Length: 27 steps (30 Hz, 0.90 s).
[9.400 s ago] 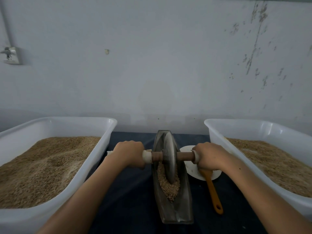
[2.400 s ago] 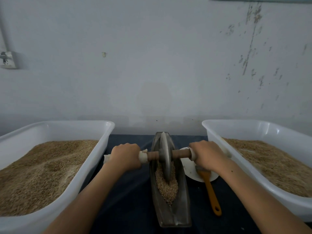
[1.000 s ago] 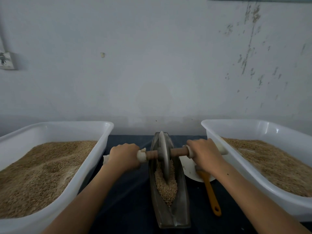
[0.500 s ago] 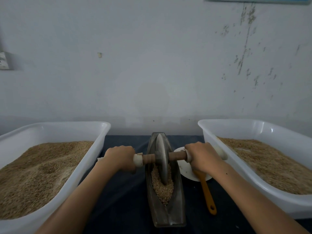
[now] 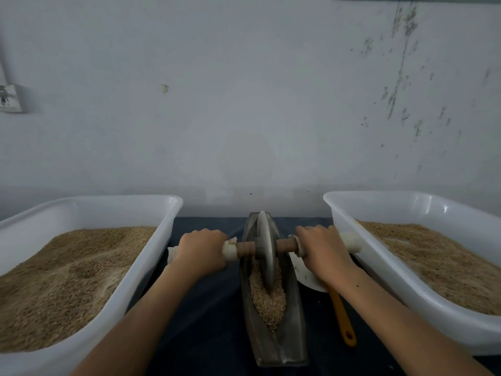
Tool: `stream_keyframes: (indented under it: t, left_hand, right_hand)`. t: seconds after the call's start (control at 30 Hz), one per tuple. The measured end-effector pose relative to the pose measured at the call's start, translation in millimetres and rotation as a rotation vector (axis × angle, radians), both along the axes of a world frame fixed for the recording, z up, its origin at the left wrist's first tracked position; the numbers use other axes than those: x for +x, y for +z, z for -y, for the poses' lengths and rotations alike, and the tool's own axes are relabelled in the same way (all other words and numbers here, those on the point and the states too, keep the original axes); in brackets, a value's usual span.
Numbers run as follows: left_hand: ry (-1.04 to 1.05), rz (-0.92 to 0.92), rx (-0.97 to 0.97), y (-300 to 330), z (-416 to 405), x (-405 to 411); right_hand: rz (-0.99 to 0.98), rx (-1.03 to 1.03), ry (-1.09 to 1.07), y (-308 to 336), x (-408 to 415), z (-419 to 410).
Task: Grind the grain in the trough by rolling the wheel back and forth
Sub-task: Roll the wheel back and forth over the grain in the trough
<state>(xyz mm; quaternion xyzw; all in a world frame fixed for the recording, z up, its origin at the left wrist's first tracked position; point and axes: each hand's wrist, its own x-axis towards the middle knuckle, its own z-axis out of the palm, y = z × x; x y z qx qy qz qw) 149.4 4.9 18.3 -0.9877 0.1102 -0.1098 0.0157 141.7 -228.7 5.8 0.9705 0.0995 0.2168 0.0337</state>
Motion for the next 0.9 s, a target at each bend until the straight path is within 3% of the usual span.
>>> stream_keyframes:
  t: [0.3,0.47,0.77,0.9]
  left_hand:
    - [-0.011,-0.369,-0.071,5.0,-7.8,2.5]
    - [-0.001,-0.243,-0.011,6.0,-4.1,0.3]
    - [0.004,0.212,0.038,-1.2,11.1,-4.3]
    - [0.004,0.174,0.090,0.2,11.4,-4.7]
  right_hand:
    - [-0.236,-0.086,0.036,27.5,-18.5,-2.4]
    - [-0.355,-0.063,0.035,31.6,-20.5,-0.5]
    - [-0.156,0.072,0.086,12.3,-10.9,2.6]
    - [-0.252,0.059,0.063,15.8,-12.7,4.4]
